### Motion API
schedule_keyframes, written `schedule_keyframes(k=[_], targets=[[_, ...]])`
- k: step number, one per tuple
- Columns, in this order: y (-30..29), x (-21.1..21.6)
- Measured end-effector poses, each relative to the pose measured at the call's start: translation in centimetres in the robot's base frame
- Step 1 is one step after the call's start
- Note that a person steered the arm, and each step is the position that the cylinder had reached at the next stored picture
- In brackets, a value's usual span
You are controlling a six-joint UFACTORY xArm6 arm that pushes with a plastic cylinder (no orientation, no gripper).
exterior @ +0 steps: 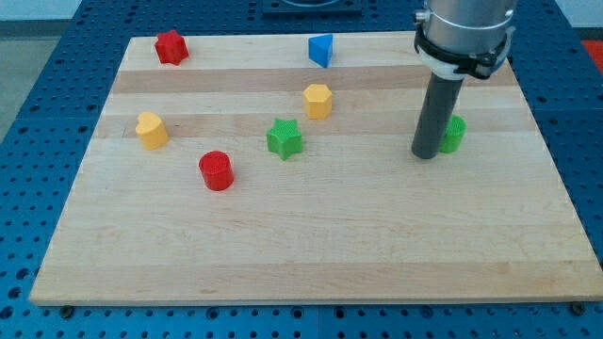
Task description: Slide the green circle diagonally bottom right to the yellow hexagon
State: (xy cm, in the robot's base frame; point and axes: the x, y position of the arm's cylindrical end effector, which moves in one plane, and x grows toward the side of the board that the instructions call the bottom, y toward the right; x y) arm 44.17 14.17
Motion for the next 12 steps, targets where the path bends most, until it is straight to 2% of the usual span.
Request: schedule_keyframes(k=[4,12], targets=[[3.8,-1.0],[2.2,-5.1]])
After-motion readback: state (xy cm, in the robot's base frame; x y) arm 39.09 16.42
